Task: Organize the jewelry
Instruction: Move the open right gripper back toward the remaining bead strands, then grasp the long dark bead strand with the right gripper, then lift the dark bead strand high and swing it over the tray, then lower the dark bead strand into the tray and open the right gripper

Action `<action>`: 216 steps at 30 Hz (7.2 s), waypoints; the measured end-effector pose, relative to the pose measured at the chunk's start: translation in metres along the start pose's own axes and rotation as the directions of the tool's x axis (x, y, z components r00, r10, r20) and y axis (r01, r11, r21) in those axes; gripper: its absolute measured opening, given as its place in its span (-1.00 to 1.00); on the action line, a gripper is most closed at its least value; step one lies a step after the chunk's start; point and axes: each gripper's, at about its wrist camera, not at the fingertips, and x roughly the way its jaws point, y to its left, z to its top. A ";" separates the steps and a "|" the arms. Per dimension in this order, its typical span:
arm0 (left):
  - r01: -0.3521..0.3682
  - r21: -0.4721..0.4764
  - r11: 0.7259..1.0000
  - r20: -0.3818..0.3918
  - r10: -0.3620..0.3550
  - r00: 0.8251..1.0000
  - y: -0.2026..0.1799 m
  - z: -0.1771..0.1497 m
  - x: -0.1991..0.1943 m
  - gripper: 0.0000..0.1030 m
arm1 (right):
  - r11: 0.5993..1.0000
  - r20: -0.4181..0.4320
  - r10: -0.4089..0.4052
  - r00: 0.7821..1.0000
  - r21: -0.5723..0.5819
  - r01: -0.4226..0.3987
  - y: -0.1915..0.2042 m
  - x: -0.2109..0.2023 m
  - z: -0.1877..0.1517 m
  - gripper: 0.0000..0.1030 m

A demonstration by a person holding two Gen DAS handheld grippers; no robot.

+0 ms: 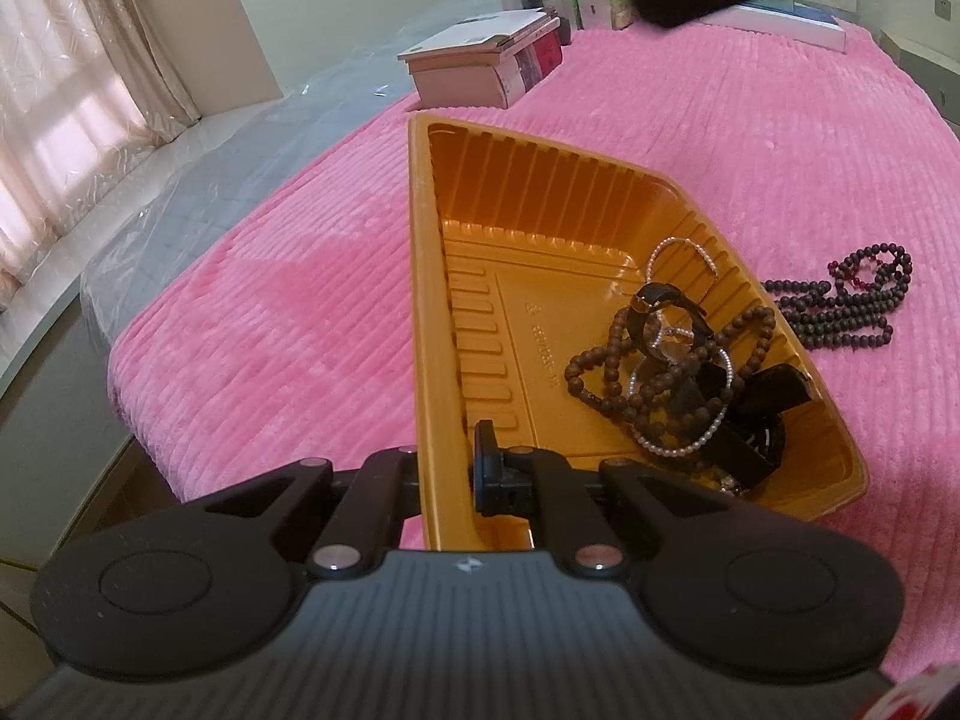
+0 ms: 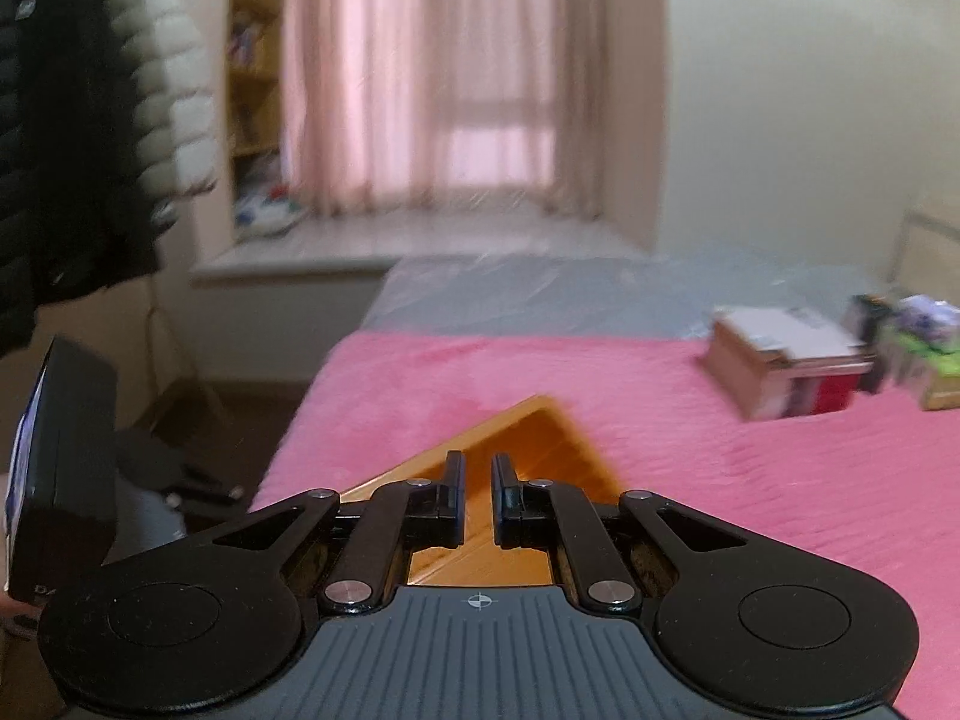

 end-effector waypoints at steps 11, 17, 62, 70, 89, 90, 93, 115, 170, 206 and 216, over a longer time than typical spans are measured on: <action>-0.005 0.001 1.000 0.001 0.005 1.000 -0.001 0.001 -0.001 -0.92 | 0.905 -0.105 -0.296 0.949 0.287 0.314 -0.068 -0.088 -0.108 0.03; -0.008 0.009 1.000 0.003 0.008 1.000 -0.002 0.001 -0.001 -0.92 | 0.814 -0.237 -0.382 0.893 0.372 0.447 -0.085 -0.115 -0.171 0.03; -0.016 0.020 1.000 -0.007 0.016 1.000 -0.003 0.003 -0.001 -0.92 | 0.839 -0.124 -0.517 0.847 0.123 0.530 -0.076 -0.134 -0.104 -0.87; -0.016 0.022 1.000 -0.005 0.016 1.000 -0.004 0.003 -0.001 -0.92 | 0.840 0.001 -0.541 0.841 -0.038 0.541 -0.059 -0.166 -0.052 -0.87; -0.012 0.031 0.999 0.002 0.012 1.000 -0.006 0.006 0.000 -0.91 | 0.816 0.172 -0.498 0.850 -0.241 0.526 -0.032 -0.194 0.029 -0.87; -0.012 0.031 0.999 0.002 0.012 1.000 -0.006 0.006 0.000 -0.91 | 0.815 0.177 -0.495 0.851 -0.245 0.525 -0.032 -0.194 0.032 -0.87; -0.011 0.030 1.000 0.002 0.010 1.000 -0.006 0.006 0.000 -0.91 | 0.810 0.196 -0.487 0.851 -0.265 0.524 -0.029 -0.196 0.042 -0.87; -0.001 0.026 1.000 0.002 0.001 1.000 -0.003 0.003 0.001 -0.91 | 0.755 0.321 -0.388 0.864 -0.427 0.498 -0.002 -0.167 0.116 -0.87; 0.012 0.007 1.000 0.005 -0.012 1.000 0.001 0.001 0.002 -0.91 | 0.293 0.025 -0.156 0.987 -0.953 0.071 0.024 0.044 0.023 -0.87; 0.013 -0.005 1.000 -0.006 -0.013 1.000 0.004 -0.001 0.006 -0.92 | 0.420 -0.198 -0.117 0.973 -0.898 -0.132 0.022 0.085 -0.049 -0.87; 0.014 -0.007 1.000 -0.006 -0.014 1.000 0.005 -0.001 0.006 -0.92 | 0.440 -0.194 -0.100 0.976 -0.888 -0.132 0.022 0.083 -0.046 -0.87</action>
